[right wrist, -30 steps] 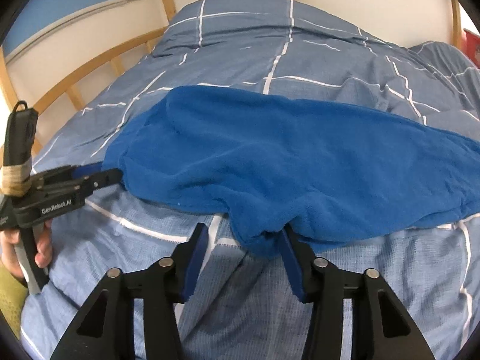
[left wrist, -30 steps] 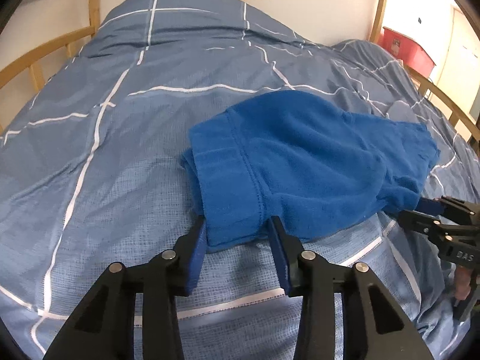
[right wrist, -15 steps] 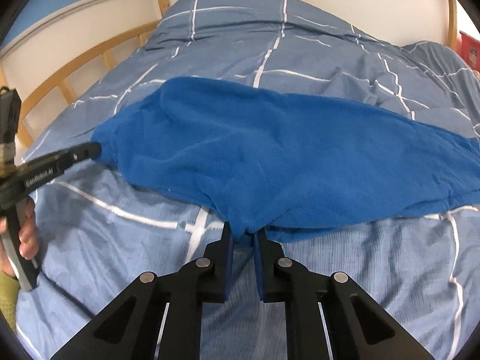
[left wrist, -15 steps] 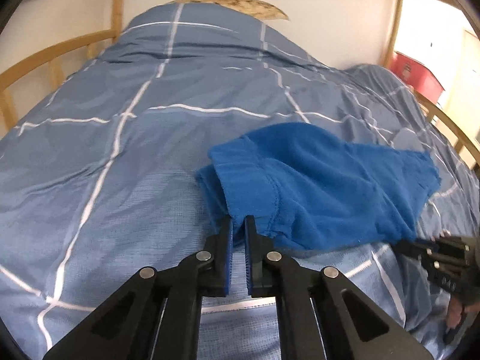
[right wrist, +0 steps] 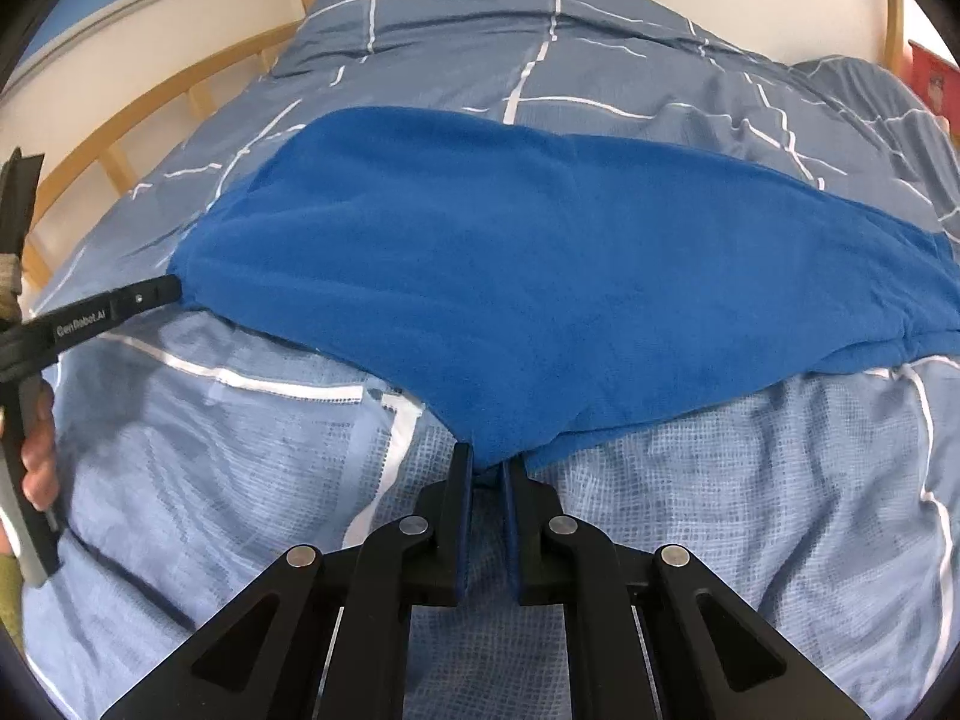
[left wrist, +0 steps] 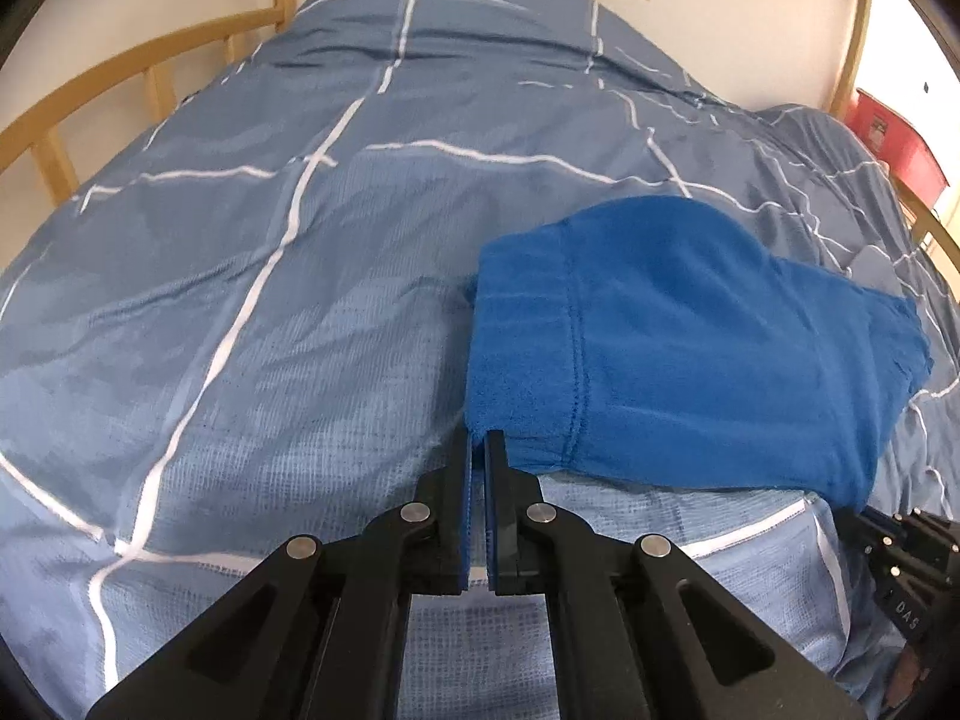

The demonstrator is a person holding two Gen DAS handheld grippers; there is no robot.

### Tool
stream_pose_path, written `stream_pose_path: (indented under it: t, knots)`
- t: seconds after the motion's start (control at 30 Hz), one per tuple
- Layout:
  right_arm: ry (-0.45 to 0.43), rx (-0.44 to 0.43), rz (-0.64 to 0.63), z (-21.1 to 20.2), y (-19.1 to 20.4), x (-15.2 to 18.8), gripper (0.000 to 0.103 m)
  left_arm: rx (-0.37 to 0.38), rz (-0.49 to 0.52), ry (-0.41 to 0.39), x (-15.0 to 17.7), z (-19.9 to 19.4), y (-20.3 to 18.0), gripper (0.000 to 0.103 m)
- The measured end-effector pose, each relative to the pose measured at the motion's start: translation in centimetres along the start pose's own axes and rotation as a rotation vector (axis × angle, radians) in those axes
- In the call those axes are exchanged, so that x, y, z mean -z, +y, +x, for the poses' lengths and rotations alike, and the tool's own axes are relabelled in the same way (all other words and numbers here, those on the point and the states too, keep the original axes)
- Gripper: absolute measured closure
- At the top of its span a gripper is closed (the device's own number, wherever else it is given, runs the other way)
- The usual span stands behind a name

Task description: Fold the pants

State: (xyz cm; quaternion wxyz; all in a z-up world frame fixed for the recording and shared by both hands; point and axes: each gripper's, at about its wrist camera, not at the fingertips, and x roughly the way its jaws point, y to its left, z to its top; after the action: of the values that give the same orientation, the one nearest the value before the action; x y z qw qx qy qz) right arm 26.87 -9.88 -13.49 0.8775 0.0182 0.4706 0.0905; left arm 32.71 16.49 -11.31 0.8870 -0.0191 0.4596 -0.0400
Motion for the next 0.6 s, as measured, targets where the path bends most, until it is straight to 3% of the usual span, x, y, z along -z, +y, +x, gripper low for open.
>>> stream_pose_path:
  t: [0.1, 0.2, 0.27, 0.3, 0.33, 0.4, 0.5, 0.6]
  knots:
    - [0.005, 0.006, 0.005, 0.3, 0.1, 0.1, 0.093, -0.006, -0.027, 0.031, 0.4, 0.5, 0.4, 0.099]
    - [0.010, 0.012, 0.016, 0.5, 0.1, 0.1, 0.093, -0.098, -0.033, 0.037, 0.7, 0.7, 0.5, 0.101]
    - [0.005, 0.026, -0.002, 0.4, 0.4, 0.0, 0.091, -0.067, -0.040, 0.032, 0.9, 0.5, 0.6, 0.099]
    - [-0.002, 0.033, -0.008, 0.3, 0.5, -0.1, 0.087, -0.067, -0.044, 0.022, 1.0, 0.0, 0.6, 0.095]
    - [-0.010, 0.039, -0.014, 0.1, 0.6, -0.1, 0.075, -0.079, -0.041, -0.004, 1.0, -0.9, 0.4, 0.090]
    - [-0.048, 0.047, -0.010, -1.2, 0.4, 0.0, 0.061, -0.122, -0.008, -0.080, 1.3, -3.3, -0.5, 0.063]
    - [-0.132, 0.015, 0.003, -3.9, -0.5, 0.2, 0.060, -0.124, 0.040, -0.167, 1.9, -6.9, -2.7, 0.055]
    - [-0.207, -0.025, 0.015, -7.1, -2.1, 0.2, 0.051, -0.059, 0.075, -0.216, 2.4, -9.9, -5.3, 0.049]
